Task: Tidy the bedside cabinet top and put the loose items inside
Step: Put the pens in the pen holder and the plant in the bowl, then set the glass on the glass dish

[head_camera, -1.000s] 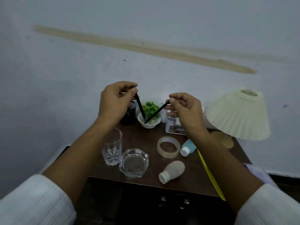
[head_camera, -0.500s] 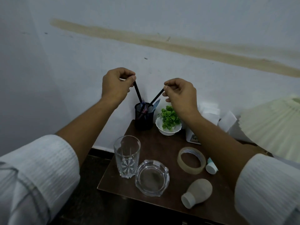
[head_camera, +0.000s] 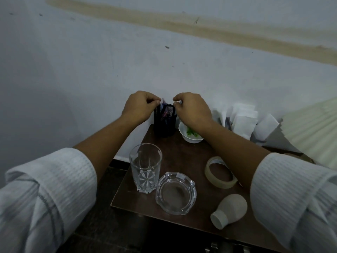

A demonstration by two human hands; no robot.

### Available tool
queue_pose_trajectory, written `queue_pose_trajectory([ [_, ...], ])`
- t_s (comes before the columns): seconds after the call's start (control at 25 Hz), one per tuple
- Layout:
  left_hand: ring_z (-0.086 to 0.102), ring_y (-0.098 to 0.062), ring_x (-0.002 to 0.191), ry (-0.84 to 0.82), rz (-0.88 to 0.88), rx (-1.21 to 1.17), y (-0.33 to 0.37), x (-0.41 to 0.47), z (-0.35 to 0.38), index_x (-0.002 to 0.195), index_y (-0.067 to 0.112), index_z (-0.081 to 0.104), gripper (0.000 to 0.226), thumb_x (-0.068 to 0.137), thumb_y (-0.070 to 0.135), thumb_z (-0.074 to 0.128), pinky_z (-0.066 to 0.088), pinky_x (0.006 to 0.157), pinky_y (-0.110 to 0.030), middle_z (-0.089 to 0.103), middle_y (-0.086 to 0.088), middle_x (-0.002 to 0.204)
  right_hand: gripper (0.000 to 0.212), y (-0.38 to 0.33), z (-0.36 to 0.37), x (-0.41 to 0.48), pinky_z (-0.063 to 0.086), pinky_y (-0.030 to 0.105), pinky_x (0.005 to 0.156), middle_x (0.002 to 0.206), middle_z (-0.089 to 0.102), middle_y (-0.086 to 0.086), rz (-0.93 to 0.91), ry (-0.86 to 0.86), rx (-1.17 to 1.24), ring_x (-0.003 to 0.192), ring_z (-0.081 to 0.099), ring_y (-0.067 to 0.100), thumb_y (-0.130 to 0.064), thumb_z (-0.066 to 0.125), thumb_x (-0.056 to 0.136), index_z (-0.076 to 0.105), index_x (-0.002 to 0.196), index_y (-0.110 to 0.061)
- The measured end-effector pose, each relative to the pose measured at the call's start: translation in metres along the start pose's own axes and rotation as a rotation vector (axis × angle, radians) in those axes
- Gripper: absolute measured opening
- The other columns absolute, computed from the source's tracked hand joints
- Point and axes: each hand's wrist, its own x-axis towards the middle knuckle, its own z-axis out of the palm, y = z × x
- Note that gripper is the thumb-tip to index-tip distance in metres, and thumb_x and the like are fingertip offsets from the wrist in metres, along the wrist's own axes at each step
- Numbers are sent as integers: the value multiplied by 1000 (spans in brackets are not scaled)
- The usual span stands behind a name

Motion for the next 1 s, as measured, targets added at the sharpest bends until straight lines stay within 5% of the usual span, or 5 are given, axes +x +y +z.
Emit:
queue_pose_trajectory([
  [0.16,70,-22,94,10,-38,-32,8,-12,-13,131,22,66,38,95,35,65,59,90,-44,72,-3,105,42,-3,-20,-10,55,37,87,111,73,5,50,-2,92,101,67,24,-27,55,96,56,138,-21],
  [0.44,69,-17,81,-13,-72,-272,43,-73,-53,116,21,71,22,97,28,62,60,72,-35,68,0,94,16,-10,-58,-67,47,27,69,66,60,-14,21,14,182,73,62,7,-29,62,91,70,105,-26],
  [0.56,69,-21,90,-73,-174,-391,36,-111,-71,113,20,71,23,99,12,55,60,75,-34,70,-5,105,20,-16,-65,-107,50,26,70,72,65,-11,23,-129,277,71,62,2,-17,66,90,69,110,-21],
  [0.72,68,-26,101,-275,-298,-343,21,-167,-80,119,16,67,39,91,-8,56,58,76,-33,68,-6,114,49,-35,-52,-157,62,41,77,101,71,3,129,-491,500,87,71,17,-10,75,86,57,131,-13],
  [1.0,70,-20,103,-316,-306,-306,5,-207,-70,126,32,58,49,84,18,80,59,91,-49,70,2,121,52,-63,-7,-185,61,47,83,106,72,-1,258,-373,660,96,72,16,-25,83,78,60,123,-19],
])
